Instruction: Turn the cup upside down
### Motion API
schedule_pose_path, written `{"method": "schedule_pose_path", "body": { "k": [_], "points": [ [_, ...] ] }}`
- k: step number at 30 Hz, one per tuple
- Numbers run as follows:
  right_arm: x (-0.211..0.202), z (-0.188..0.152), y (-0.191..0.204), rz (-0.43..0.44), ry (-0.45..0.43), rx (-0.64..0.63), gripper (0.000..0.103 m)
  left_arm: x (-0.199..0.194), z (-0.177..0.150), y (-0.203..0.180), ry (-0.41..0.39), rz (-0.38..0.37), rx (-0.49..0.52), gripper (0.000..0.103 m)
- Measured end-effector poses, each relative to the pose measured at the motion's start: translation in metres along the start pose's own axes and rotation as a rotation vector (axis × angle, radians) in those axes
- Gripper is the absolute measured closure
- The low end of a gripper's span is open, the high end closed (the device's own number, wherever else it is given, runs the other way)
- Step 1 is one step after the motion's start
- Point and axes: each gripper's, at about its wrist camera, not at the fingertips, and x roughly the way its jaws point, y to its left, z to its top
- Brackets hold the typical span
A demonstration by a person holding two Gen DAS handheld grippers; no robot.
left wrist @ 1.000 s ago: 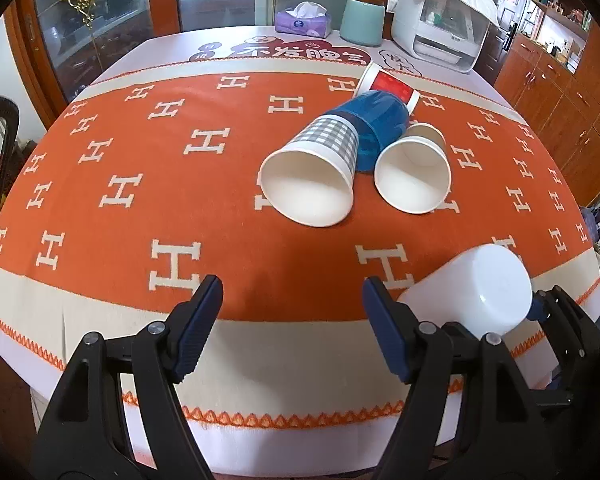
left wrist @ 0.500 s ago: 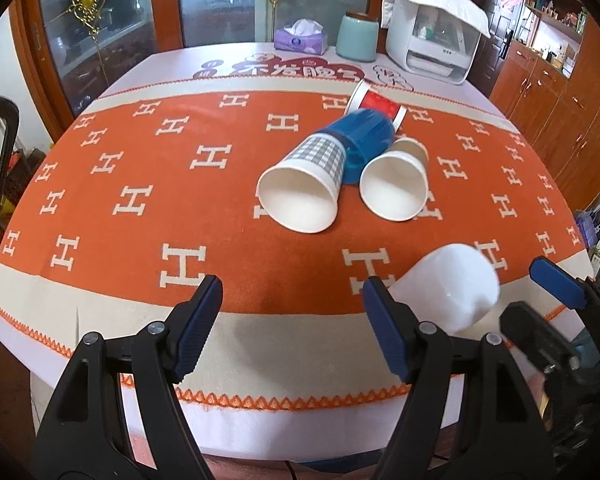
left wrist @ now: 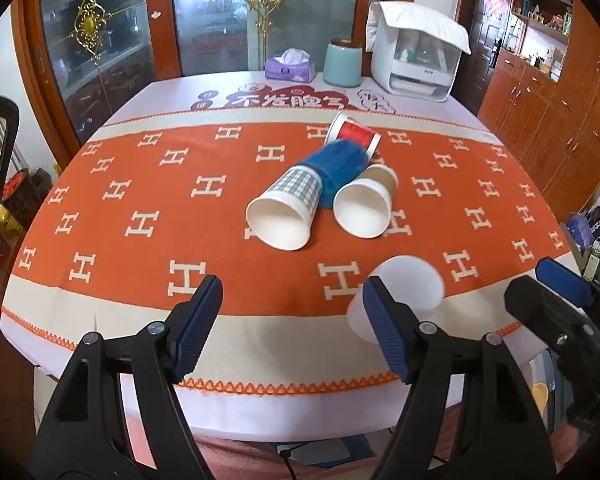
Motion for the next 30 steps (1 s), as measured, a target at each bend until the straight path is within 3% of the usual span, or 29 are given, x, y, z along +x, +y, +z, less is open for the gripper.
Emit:
{"method": "schedule_pose_path", "body": {
  "k": [12, 30],
  "points": [
    [-0.031, 0.012, 0.002, -0.048, -0.056, 0.021, 0.015, -0.038, 0.012, -0.024, -0.079, 0.022, 0.035, 0.032],
    [-0.04, 0.021, 0.003, -0.073, -0.09, 0.03, 0.013, -0.037, 0.012, -0.03, -0.081, 0.016, 0.033, 0.032]
  ]
}}
